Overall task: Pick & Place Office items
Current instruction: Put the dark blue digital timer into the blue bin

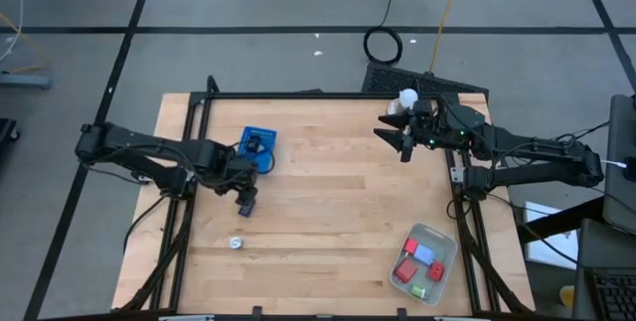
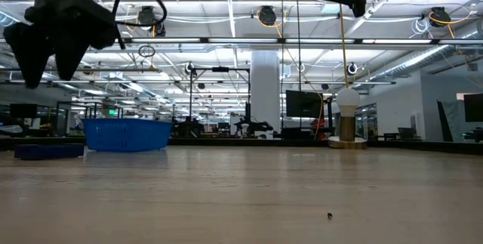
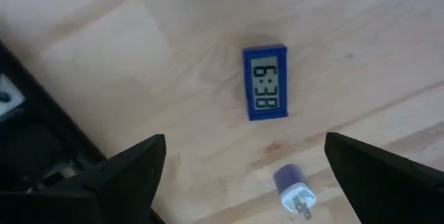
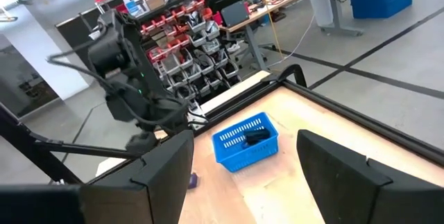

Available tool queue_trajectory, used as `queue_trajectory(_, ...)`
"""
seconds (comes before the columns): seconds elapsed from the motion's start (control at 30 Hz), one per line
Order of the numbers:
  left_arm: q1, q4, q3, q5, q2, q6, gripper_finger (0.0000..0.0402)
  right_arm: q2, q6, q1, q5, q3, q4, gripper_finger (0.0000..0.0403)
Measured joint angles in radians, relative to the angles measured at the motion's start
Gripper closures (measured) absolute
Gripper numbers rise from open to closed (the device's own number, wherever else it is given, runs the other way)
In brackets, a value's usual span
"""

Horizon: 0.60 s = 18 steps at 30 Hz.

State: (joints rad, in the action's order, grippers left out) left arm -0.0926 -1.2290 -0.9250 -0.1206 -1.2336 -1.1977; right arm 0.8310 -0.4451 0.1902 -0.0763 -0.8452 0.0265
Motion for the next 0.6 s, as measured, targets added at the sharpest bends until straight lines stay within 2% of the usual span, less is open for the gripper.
queue_trajectory(0.23, 0.008, 0.123, 0.098, -0.01, -0.001, -0.041, 0.0005, 0.0, -0.023, 0.0, -0.001, 0.0, 0.0, 0.0151)
queue_trajectory(0.6, 0.007, 0.195, 0.132, 0.05, -0.027, -0.12, 0.0005, 0.0, -0.038, 0.0, -0.005, 0.0, 0.0, 0.0151)
